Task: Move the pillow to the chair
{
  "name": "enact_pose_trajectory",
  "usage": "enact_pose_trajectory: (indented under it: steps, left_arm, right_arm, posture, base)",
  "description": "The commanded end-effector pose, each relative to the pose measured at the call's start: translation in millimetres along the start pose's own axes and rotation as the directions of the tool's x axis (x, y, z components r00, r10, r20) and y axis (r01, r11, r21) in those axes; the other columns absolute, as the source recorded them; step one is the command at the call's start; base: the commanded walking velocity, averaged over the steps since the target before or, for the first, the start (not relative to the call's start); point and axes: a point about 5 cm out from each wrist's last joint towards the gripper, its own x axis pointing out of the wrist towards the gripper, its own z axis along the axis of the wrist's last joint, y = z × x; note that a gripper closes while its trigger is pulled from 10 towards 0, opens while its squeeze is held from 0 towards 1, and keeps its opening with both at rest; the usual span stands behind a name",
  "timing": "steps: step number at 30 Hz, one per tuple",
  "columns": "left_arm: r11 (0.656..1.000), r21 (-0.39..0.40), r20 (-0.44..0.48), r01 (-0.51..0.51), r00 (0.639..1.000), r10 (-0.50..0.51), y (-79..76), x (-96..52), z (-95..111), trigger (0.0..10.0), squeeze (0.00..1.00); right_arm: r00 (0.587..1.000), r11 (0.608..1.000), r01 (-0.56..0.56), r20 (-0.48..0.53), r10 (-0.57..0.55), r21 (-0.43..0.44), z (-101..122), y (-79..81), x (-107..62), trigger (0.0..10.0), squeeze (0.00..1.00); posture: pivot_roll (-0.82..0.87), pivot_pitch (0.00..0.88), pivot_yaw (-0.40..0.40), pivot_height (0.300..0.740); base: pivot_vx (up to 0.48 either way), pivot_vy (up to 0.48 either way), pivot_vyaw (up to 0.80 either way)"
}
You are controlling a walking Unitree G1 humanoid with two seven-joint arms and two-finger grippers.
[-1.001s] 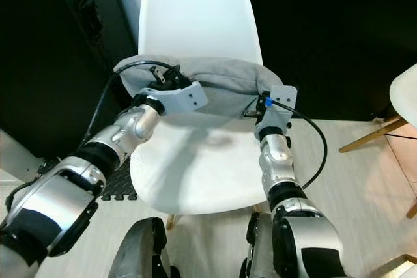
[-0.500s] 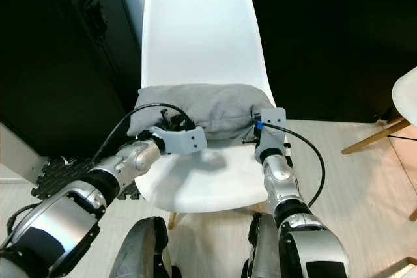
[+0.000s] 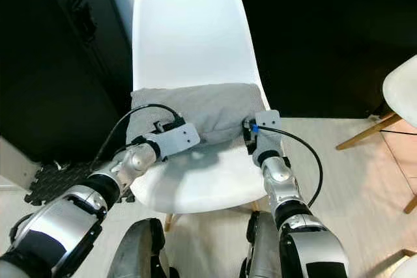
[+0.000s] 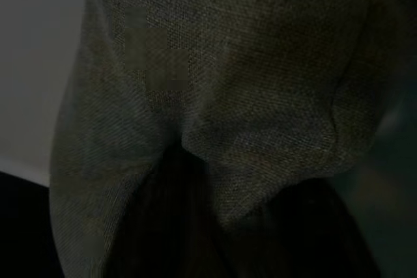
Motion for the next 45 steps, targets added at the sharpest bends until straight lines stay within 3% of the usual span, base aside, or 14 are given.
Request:
enact_pose_trajectory:
  steps: [1, 12, 13, 17, 19, 26, 28, 29, 30, 31, 32, 33, 35, 45]
  left_arm:
    - [0.999, -0.051, -0.009, 0.018, 1.000, -0.019, -6.3, -1.6, -3.0, 10.0, 1.00]
    - [0.985, -0.171, -0.065, 0.011, 0.998, -0.022, -17.2, -16.1, -28.7, 10.0, 1.00]
    - [0.981, -0.193, -0.067, 0.004, 0.998, -0.017, -17.5, -17.6, -30.8, 10.0, 1.00]
    - [0.961, -0.272, -0.083, -0.046, 0.996, 0.024, -16.0, -23.8, -39.6, 10.0, 1.00]
    - [0.899, -0.419, -0.122, -0.127, 0.989, 0.083, -12.2, -35.8, -55.9, 10.0, 1.00]
    - [0.823, -0.527, -0.108, -0.212, 0.977, 0.182, -5.2, -59.9, -70.0, 10.0, 1.00]
    - [0.682, -0.626, -0.122, -0.378, 0.911, 0.393, 15.4, -75.7, -69.3, 10.0, 0.76]
    - [0.682, -0.626, -0.122, -0.378, 0.911, 0.393, 15.4, -75.7, -69.3, 10.0, 0.76]
    - [0.603, -0.656, -0.151, -0.454, 0.862, 0.484, 25.0, -82.7, -70.0, 10.0, 0.76]
    - [0.436, -0.703, -0.256, -0.563, 0.771, 0.583, 34.2, -91.2, -75.6, 10.0, 0.73]
    - [0.352, -0.711, -0.320, -0.609, 0.725, 0.610, 34.8, -95.8, -78.8, 10.0, 0.72]
    - [0.365, -0.702, -0.332, -0.612, 0.734, 0.592, 27.7, -96.0, -77.6, 10.0, 0.39]
    - [0.400, -0.693, -0.331, -0.600, 0.757, 0.562, 16.5, -94.6, -74.1, 10.0, 0.11]
    - [0.485, -0.628, -0.313, -0.609, 0.768, 0.559, 12.5, -88.8, -60.4, 10.0, 0.00]
  right_arm:
    - [1.000, 1.000, 0.002, -0.024, -0.001, 0.019, -6.9, 0.4, -3.2, 10.0, 1.00]
    - [0.941, 0.970, 0.220, -0.240, -0.239, -0.102, -46.3, -36.8, -27.1, 10.0, 1.00]
    - [0.938, 0.968, 0.235, -0.240, -0.251, -0.092, -47.0, -39.1, -28.4, 10.0, 0.10]
    - [0.931, 0.952, 0.307, -0.216, -0.295, 0.020, -44.0, -47.6, -29.8, 10.0, 0.00]
    - [0.944, 0.937, 0.310, -0.170, -0.283, 0.160, -35.5, -52.2, -27.1, 10.0, 0.00]
    - [0.950, 0.934, 0.308, -0.114, -0.291, 0.179, -26.2, -59.2, -26.6, 10.0, 0.00]
    - [0.966, 0.929, 0.256, -0.037, -0.256, 0.266, -17.1, -52.4, -23.4, 10.0, 0.00]
    - [0.966, 0.929, 0.256, -0.037, -0.256, 0.266, -17.1, -52.4, -23.4, 10.0, 0.00]
    - [0.973, 0.927, 0.220, 0.001, -0.231, 0.303, -13.2, -48.4, -22.0, 10.0, 0.00]
    - [0.981, 0.937, 0.162, 0.052, -0.187, 0.311, -8.3, -40.0, -20.5, 10.0, 0.00]
    - [0.988, 0.949, 0.100, 0.082, -0.129, 0.298, -6.1, -28.3, -19.0, 10.0, 0.00]
    - [0.993, 0.961, 0.038, 0.093, -0.066, 0.275, -6.5, -14.0, -18.0, 10.0, 0.00]
    - [0.995, 0.965, -0.048, 0.100, 0.023, 0.259, -8.0, 6.8, -17.3, 10.0, 0.00]
    - [0.990, 0.966, -0.137, 0.053, 0.129, 0.220, -18.7, 39.7, -20.8, 10.0, 0.00]
  posture:
    - [0.06, 0.201, -0.003, 0.560]
    - [0.07, 0.154, -0.005, 0.560]
    - [0.07, 0.144, -0.004, 0.560]
    - [0.07, 0.138, -0.002, 0.560]
    - [0.07, 0.121, 0.000, 0.560]
    - [0.07, 0.105, -0.007, 0.560]
    - [0.08, 0.098, -0.016, 0.560]
    - [0.08, 0.098, -0.016, 0.560]
    - [0.08, 0.096, -0.019, 0.560]
    - [0.09, 0.092, -0.021, 0.560]
    - [0.09, 0.085, -0.022, 0.560]
    - [0.09, 0.084, -0.024, 0.560]
    - [0.09, 0.080, -0.023, 0.560]
    - [0.08, 0.066, -0.015, 0.560]
  base:
    - [0.000, 0.000, 0.00]
    - [0.000, 0.000, 0.00]
    - [0.000, 0.000, 0.00]
    - [0.000, 0.000, 0.00]
    - [0.000, 0.000, 0.00]
    - [0.000, 0.000, 0.00]
    - [0.000, 0.000, 0.00]
    - [0.000, 0.000, 0.00]
    - [0.000, 0.000, 0.00]
    - [0.000, 0.000, 0.00]
    - [0.000, 0.000, 0.00]
    - [0.000, 0.000, 0.00]
    - [0.000, 0.000, 0.00]
    - [0.000, 0.000, 0.00]
